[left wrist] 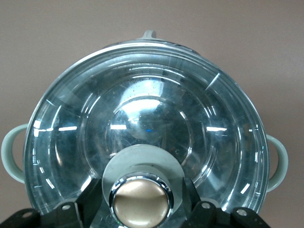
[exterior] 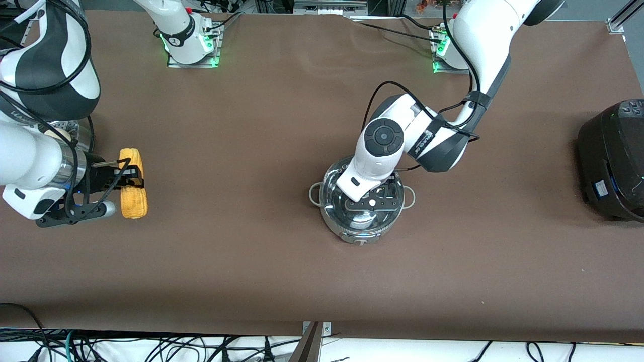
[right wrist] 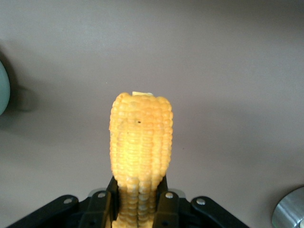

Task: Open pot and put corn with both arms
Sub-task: 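Grasp the lid knob with the left gripper while the right gripper holds corn, then lift the lid off with the left gripper while the right gripper carries corn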

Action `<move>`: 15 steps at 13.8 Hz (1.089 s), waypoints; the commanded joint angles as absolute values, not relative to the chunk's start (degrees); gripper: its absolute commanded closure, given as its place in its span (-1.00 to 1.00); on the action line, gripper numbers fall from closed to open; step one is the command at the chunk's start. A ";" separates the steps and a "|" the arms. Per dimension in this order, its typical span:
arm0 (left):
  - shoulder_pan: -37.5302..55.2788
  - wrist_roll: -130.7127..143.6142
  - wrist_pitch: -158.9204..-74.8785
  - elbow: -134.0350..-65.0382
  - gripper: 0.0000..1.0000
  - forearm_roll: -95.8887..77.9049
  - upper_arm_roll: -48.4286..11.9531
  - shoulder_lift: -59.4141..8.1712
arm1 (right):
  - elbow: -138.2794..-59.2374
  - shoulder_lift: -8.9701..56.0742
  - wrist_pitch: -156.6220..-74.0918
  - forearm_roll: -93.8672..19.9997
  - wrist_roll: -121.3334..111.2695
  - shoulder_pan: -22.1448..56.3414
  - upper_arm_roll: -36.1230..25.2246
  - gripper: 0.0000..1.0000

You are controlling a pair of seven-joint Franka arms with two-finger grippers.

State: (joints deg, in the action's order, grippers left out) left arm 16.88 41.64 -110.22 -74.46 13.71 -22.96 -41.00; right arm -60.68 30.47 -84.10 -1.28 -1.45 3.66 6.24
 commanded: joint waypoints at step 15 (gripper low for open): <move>6.43 36.34 -94.22 -72.86 1.00 11.69 -23.29 -31.38 | -60.12 30.15 -87.36 -2.02 12.55 11.94 6.50 0.88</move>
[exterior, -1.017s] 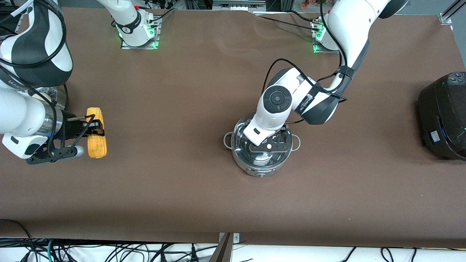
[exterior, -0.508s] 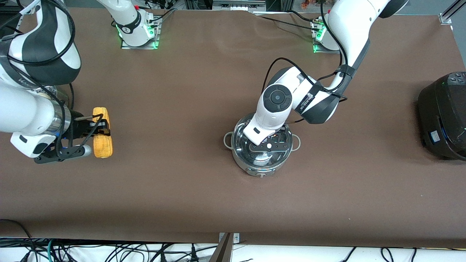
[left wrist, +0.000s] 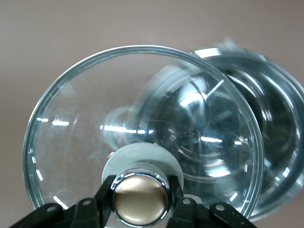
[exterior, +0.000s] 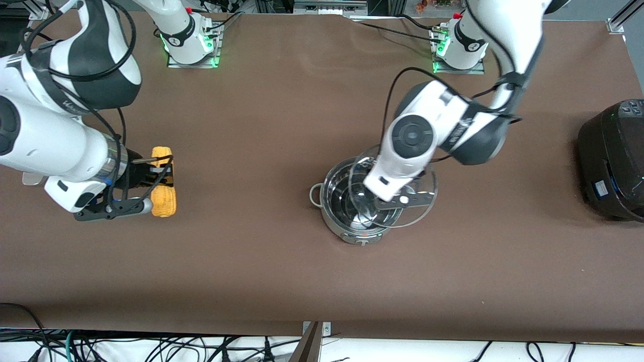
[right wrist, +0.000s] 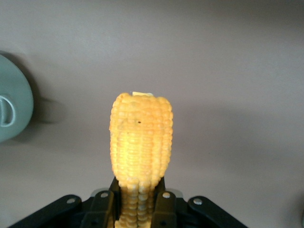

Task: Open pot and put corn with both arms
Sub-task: 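Lift the lid off with the left gripper while the right gripper carries corn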

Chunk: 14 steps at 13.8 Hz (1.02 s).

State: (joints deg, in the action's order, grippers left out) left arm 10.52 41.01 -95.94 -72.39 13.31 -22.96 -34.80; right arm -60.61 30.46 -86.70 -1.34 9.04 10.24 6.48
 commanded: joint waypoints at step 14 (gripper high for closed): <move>-22.40 0.88 -118.70 -115.37 1.00 5.89 -24.43 -8.87 | -60.12 40.42 -125.31 -2.20 46.31 34.19 6.68 0.87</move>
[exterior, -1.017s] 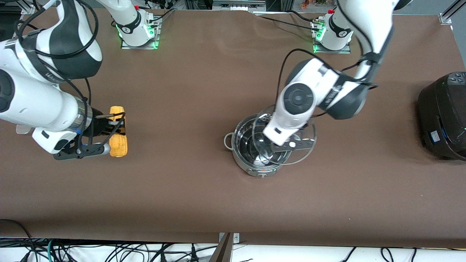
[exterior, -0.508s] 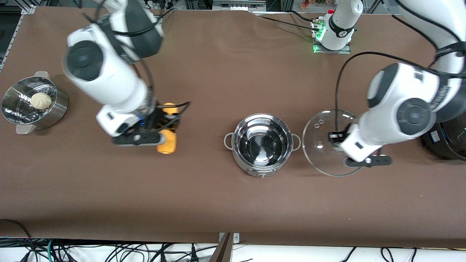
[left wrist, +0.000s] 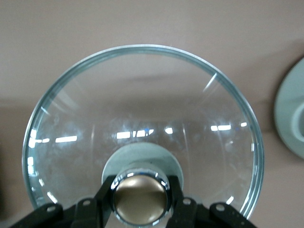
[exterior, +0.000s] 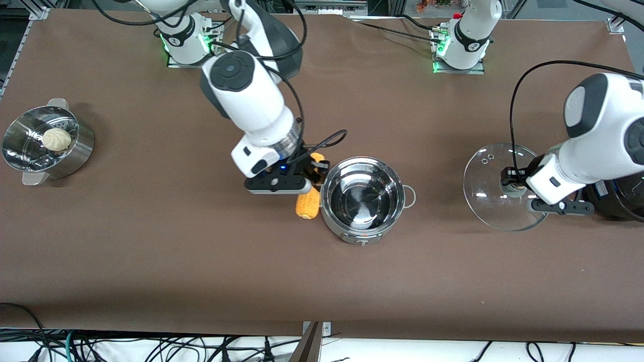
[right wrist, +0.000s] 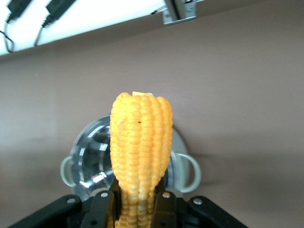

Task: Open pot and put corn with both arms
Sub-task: 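Lift the lid off with the left gripper while the right gripper carries corn, then lower the corn into the pot with the right gripper while the left sets lid down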

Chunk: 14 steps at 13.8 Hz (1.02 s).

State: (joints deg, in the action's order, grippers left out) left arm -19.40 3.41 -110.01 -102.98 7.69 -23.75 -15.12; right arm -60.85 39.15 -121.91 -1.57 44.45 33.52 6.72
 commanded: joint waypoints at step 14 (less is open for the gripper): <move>-28.03 1.14 -136.76 -115.66 -0.12 11.43 -23.82 -28.48 | -60.21 53.17 -141.23 -3.69 46.32 36.65 11.69 0.86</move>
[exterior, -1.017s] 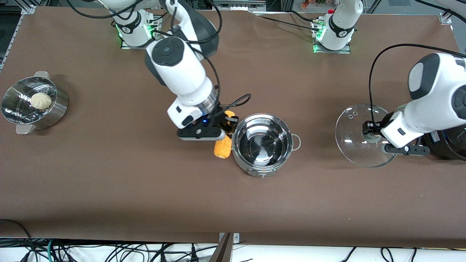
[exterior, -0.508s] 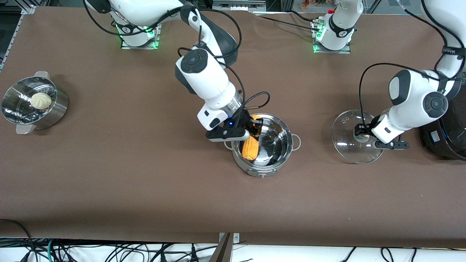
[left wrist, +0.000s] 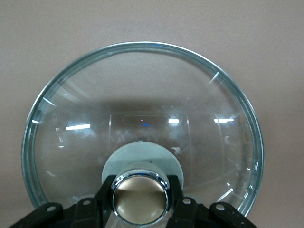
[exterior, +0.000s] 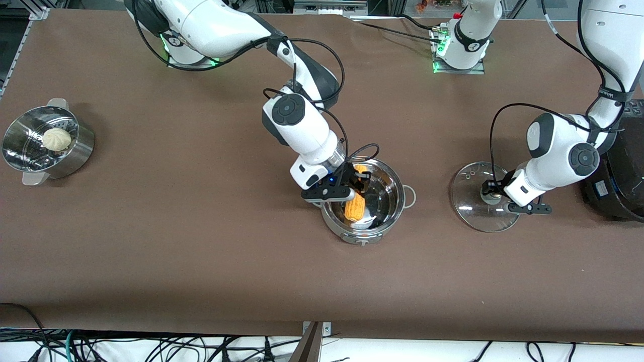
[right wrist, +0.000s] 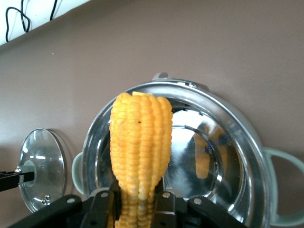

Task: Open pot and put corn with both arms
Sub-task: 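Lower the corn into the pot with the right gripper while the left sets lid down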

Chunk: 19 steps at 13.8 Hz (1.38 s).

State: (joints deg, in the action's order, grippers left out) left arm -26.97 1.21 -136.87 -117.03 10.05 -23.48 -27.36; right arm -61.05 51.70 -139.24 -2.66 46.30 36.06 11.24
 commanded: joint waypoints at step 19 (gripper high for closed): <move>-29.27 5.01 -88.60 -88.86 -1.00 4.83 -24.79 -4.49 | -60.38 38.88 -110.37 -2.46 36.61 28.60 11.25 -1.00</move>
State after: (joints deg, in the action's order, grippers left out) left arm -28.94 4.44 -89.34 -89.04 5.89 -24.97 -5.35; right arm -57.80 46.72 -120.79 -2.25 42.79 34.12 10.42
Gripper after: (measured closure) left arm 0.000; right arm 0.000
